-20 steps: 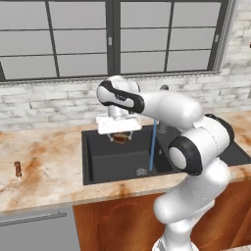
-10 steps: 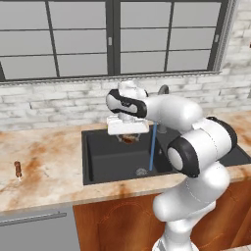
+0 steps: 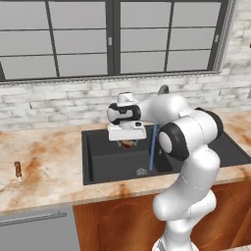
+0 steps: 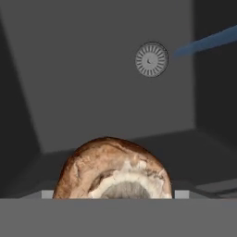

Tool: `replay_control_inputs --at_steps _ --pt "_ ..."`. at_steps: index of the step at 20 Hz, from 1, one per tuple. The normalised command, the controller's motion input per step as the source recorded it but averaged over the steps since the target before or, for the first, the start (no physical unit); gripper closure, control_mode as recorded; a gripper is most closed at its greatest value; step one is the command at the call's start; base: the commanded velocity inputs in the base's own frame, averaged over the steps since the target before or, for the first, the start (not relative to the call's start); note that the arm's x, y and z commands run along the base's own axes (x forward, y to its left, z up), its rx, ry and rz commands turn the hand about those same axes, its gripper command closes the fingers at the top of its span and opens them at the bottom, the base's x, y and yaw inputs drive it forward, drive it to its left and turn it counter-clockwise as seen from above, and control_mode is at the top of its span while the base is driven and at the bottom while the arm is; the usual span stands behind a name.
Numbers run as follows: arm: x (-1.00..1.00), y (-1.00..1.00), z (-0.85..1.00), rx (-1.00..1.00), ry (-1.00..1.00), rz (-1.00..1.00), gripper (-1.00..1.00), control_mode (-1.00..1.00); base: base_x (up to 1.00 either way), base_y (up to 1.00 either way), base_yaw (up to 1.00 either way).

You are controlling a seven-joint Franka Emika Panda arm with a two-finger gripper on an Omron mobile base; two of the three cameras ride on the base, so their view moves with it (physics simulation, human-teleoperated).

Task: Turn on the sink faucet. Then move the mushroom from the counter to the sink. Turn off the sink. Move the vegetable from the sink to the pot next to the stove. Finally move the pot to the front center burner.

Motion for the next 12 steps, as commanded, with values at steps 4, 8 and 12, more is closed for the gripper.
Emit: replay_control_inputs --at_steps 4,8,12 --pt "0.51 -0.01 -0.61 -0.04 0.00 0.00 1.00 -1.00 0.00 0.00 0.00" --pt "0.38 0.00 -0.57 -0.03 -0.02 0.00 1.00 -1.00 0.00 0.00 0.00" --pt "0.16 0.00 -0.53 0.00 -0.05 0.00 1.00 -1.00 0.00 0.00 0.00"
